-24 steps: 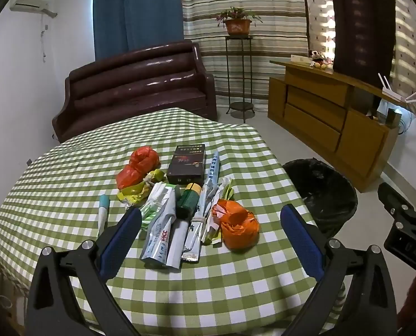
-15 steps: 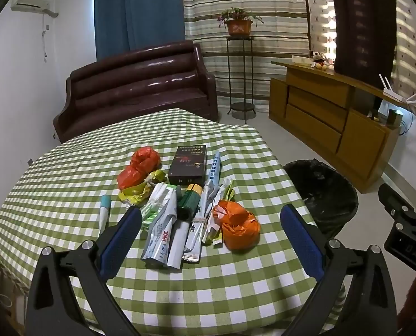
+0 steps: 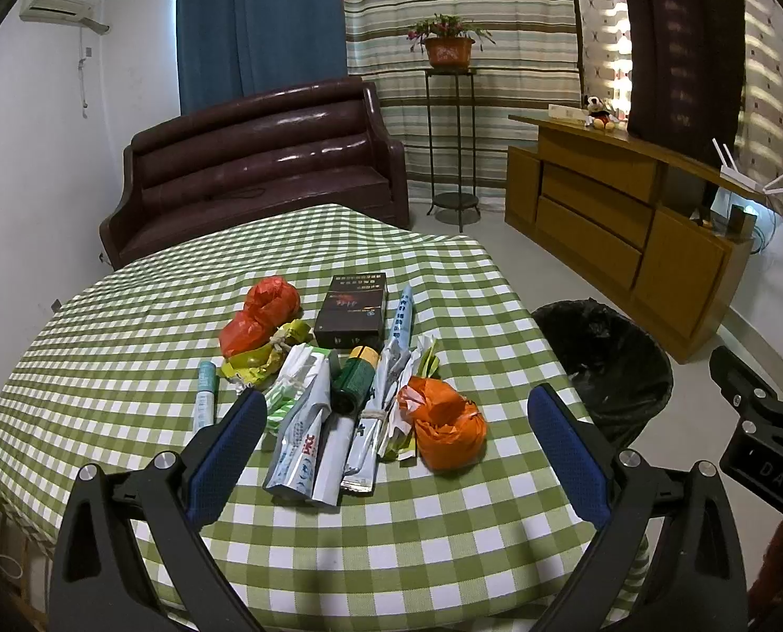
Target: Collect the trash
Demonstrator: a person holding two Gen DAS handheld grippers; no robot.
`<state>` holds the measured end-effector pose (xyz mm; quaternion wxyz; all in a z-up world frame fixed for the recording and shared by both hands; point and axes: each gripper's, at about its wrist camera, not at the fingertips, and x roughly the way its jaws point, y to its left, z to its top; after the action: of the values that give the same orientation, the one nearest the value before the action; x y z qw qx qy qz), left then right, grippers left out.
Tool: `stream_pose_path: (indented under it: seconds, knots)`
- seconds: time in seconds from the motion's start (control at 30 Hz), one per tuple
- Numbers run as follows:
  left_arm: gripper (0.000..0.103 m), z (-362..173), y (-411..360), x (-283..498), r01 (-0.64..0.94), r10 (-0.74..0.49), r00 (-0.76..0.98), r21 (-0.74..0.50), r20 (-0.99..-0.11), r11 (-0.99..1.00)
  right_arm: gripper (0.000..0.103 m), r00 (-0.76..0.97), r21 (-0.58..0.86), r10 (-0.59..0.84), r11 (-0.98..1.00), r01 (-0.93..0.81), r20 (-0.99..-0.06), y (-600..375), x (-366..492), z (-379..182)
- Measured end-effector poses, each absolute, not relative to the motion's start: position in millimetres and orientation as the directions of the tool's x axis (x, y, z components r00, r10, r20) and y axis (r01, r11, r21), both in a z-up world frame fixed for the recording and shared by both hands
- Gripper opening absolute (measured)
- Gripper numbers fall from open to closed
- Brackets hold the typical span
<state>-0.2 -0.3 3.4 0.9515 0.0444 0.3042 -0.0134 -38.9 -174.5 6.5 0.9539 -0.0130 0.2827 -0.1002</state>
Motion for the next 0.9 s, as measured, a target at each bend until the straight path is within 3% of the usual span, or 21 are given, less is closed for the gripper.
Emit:
stream_pose_path:
  seconds: [0.9]
  knots:
    - [0.097, -2.1, -0.2, 1.5, 0.053, 0.003, 0.809, 0.079, -0.588, 0.995, 0.099, 0.818, -0.080, -0.197, 0.980, 0.183, -0.540, -174.2, -38.5, 4.5]
